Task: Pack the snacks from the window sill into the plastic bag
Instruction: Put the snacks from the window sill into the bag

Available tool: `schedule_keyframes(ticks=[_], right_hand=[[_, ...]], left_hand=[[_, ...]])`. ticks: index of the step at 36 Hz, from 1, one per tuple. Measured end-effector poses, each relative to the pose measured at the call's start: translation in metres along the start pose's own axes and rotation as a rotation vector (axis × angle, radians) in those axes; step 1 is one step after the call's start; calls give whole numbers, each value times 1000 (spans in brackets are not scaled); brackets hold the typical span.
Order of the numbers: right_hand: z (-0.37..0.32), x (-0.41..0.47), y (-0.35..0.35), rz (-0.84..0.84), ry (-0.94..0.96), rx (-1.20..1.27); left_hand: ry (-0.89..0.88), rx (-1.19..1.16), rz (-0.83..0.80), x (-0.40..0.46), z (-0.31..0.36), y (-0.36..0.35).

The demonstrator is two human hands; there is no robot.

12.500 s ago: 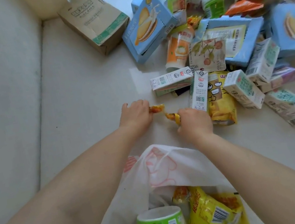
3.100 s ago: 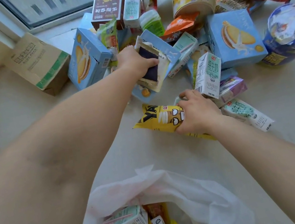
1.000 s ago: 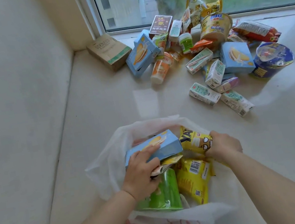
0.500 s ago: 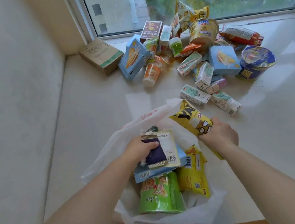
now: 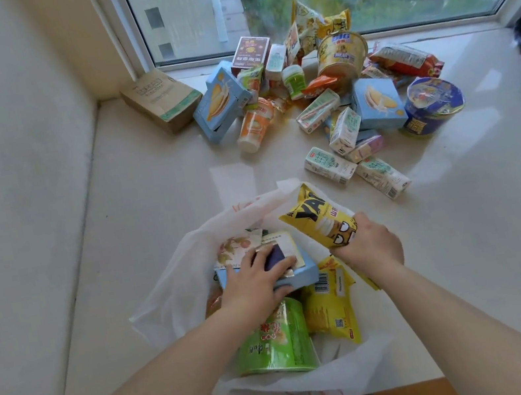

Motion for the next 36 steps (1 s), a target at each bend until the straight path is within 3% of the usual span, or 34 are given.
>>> schedule_keyframes(ticks=[5,10,19,21,23,25,27,29,31,33,36], right_hand=[[1,-1,12,80,-11,44],[2,-7,6,24,49,-43],[-3,-13,11,40,69,6],[-10,-14,13,56,101,5],[-20,-16,12,72,156,-14],[-30,-18,8,89,197,-24],[-42,-21,5,107,241,-34],[-56,-24,1,122,290,-49],[-70,-28,-2,119,344,-42],[-86,-32,-9,82,454,-96],[-112,-43,-29,-16,719,-293]], left_hand=[[116,-16,-5,21,5,-16],[260,-61,42,36,-20,-27],[233,-100,10,32,-25,-25],[197,-98,178,22,-27,-7],[220,-39,497,6,-41,13],[431,30,601,-12,-67,19],[753,-43,398,-30,-96,10],[947,-181,232,-44,-115,-1],[981,-207,160,-53,-124,-2],[1005,-229,190,-59,-132,6],[1090,-461,275,-65,-146,21]])
Point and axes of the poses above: each hand's wrist, its own x-axis towards the middle knuckle, its own y-axis out of the back of the hand, z = x × y, the point moved 5 cm from there along x, towards the middle knuckle, and after that the axes turned 14 degrees about z, right-handed, at the moved point
